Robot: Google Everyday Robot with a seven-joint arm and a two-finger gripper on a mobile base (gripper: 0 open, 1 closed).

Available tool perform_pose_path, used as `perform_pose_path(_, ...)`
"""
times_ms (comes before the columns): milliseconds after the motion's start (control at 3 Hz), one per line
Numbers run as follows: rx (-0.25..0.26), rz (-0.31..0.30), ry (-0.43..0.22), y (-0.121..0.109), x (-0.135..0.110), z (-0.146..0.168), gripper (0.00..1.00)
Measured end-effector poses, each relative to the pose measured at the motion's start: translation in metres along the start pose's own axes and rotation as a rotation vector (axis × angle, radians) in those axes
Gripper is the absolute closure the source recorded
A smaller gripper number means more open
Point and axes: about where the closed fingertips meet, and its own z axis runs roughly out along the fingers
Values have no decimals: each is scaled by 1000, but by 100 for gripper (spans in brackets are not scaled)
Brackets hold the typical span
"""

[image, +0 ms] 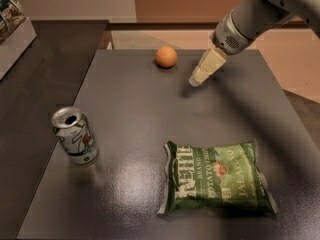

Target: Move orange near 7up can

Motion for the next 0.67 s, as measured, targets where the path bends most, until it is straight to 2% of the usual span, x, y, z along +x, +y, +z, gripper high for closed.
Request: perform_pose_path(667, 25, 106, -83, -31, -36, 52, 0)
